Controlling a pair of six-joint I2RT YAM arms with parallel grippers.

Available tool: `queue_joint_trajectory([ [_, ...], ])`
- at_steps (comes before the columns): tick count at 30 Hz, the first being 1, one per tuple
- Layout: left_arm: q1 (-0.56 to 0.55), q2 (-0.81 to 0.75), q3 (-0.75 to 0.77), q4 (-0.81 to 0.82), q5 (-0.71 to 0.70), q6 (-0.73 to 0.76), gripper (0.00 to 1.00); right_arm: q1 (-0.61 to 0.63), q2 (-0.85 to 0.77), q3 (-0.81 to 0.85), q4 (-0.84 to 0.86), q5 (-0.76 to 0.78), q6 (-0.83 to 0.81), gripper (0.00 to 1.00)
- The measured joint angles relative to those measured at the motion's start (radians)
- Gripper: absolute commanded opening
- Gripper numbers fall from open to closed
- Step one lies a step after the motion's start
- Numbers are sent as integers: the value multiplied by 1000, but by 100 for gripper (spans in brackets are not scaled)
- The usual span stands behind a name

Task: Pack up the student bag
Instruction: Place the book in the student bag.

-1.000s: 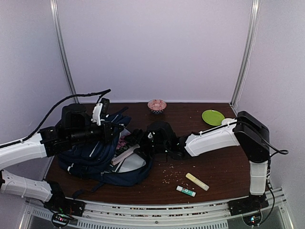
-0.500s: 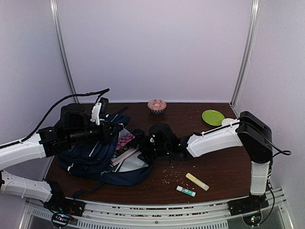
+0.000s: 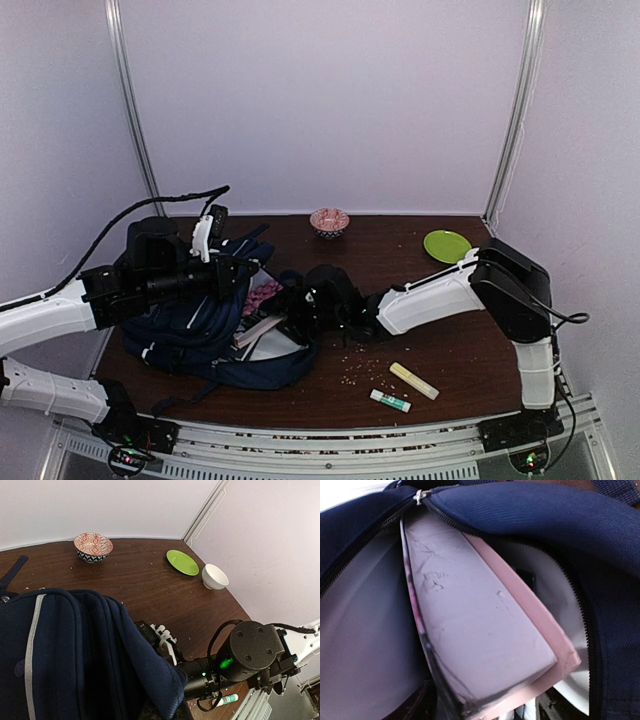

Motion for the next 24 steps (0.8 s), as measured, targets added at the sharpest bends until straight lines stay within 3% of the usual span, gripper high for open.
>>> queue_joint_trajectory([
  [6,0,-1,0,0,0,-1,0,-11,4,-8,60,3,5,43],
  [13,-3,-25,0,-36,3,17,0,-29,-45,-45,74,-16,-61,41],
  [24,-5,-61,8,-114,77,102,0,-108,-116,-39,-41,-230,-204,38],
])
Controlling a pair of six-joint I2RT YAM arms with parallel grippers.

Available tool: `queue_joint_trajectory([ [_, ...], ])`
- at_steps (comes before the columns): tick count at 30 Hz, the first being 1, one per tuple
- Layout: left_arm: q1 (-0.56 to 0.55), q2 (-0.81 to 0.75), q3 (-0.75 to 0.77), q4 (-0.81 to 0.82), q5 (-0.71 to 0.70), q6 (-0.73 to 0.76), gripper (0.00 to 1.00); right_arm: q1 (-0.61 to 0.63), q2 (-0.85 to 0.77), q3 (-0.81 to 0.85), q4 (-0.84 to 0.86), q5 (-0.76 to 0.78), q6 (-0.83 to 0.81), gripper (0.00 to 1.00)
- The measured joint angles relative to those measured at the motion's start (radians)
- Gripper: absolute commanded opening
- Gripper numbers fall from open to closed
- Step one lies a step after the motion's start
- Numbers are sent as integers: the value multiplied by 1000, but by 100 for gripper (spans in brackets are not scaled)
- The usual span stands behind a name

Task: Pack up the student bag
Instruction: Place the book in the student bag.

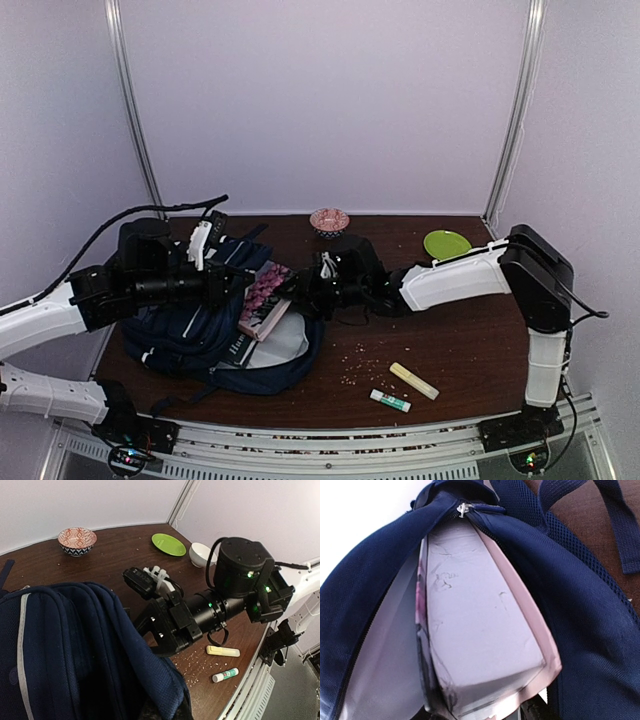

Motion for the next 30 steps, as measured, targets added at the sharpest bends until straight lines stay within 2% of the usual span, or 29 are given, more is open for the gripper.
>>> queue_joint_trajectory([
  [6,0,11,18,-31,73,21,0,-19,5,89,-113,-113,-60,36],
  [15,0,29,31,-37,102,21,0,-14,126,283,-201,-156,-66,36],
  [30,-77,195,132,2,134,12,0,33,301,475,-140,-129,21,39],
])
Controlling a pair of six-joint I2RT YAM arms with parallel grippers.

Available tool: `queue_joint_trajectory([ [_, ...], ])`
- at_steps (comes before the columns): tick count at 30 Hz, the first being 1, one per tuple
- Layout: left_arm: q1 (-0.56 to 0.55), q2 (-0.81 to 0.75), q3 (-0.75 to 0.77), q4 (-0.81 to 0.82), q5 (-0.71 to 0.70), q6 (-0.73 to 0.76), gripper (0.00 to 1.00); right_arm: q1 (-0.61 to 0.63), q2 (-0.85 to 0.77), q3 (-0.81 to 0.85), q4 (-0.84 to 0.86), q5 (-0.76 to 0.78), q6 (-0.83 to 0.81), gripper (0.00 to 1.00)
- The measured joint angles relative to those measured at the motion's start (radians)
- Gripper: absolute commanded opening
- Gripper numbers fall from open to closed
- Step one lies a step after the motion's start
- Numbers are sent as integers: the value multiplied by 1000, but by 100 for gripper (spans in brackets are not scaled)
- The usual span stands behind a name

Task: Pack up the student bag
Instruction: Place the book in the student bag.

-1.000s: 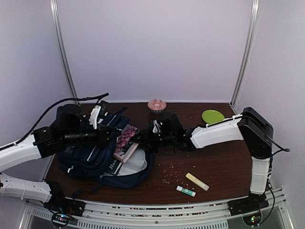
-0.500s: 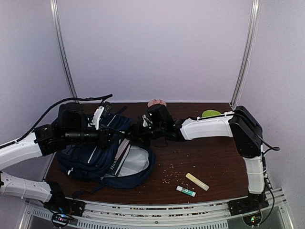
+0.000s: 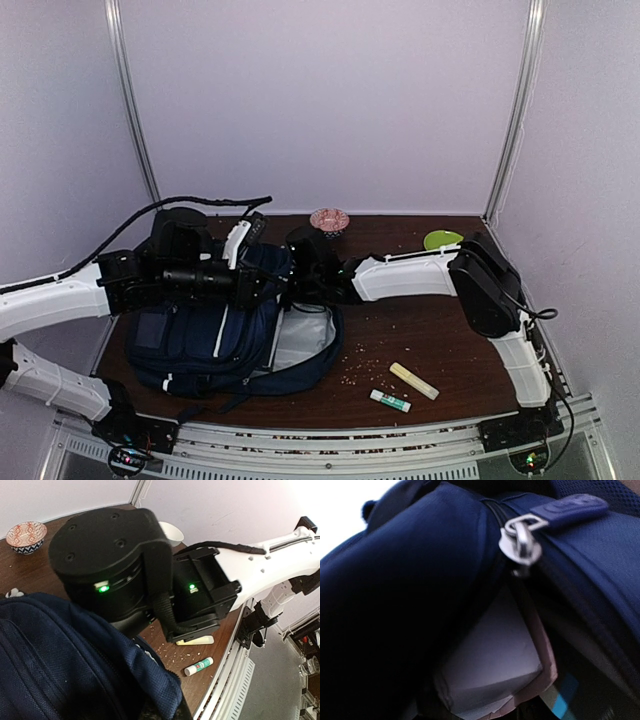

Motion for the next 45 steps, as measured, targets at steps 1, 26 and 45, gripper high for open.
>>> queue_joint_trajectory([
  [1,-6,10,7,8,5,0,0,1,4,3,2,0,3,41],
  [26,58,-251,-59,-3,-260,-20,0,-15,-311,-241,67,-24,-105,69],
  [45,65,-298,-71,-51,-131,-8,0,19,-165,-160,-13,64,-125,29],
])
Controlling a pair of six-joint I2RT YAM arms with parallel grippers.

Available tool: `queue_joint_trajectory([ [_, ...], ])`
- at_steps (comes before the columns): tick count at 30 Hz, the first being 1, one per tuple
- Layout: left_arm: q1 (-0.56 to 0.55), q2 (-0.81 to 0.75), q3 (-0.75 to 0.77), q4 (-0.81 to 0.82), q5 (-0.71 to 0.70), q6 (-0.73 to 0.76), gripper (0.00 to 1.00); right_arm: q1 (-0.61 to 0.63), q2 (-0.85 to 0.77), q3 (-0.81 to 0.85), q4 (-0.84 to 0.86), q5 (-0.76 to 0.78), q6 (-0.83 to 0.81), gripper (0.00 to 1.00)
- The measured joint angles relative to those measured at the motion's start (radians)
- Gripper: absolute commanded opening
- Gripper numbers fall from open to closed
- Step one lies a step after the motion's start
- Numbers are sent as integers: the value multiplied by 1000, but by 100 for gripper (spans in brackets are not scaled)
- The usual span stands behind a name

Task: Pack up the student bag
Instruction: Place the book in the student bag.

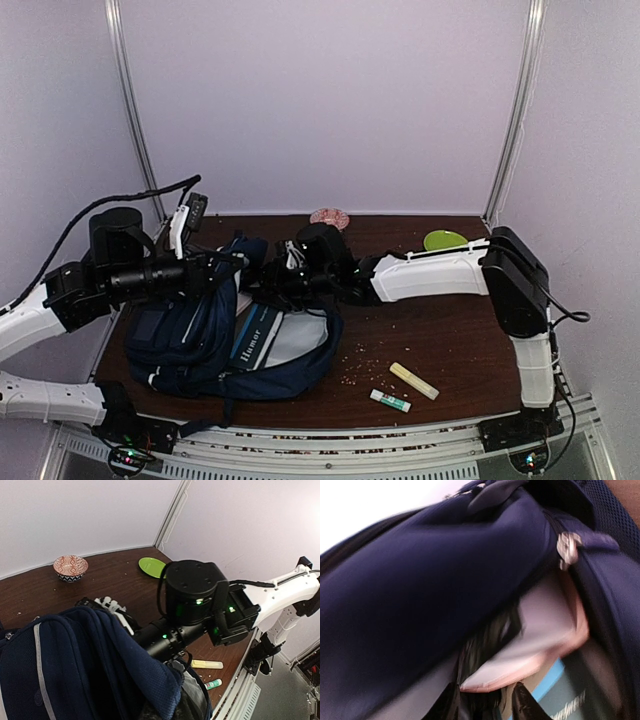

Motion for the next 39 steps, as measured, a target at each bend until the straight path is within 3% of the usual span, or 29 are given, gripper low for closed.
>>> queue_joint_trajectory([
  [10,12,6,-3,-7,85,0,0,18,122,164,-19,36,80,26],
  [14,13,37,-3,-8,99,2,0,20,157,211,-17,39,106,33],
  [18,12,22,-3,-13,43,11,0,17,129,146,2,52,97,42],
  [23,12,-43,-3,-43,-93,19,0,-7,-23,-66,38,42,63,49],
  [28,18,-30,4,-68,-164,54,0,-76,-286,-283,43,21,-46,53],
  [35,18,79,56,-68,-142,185,0,-130,-678,-444,-208,144,-352,59],
  [39,9,202,110,-68,-94,261,0,-125,-793,-513,-348,250,-477,62],
])
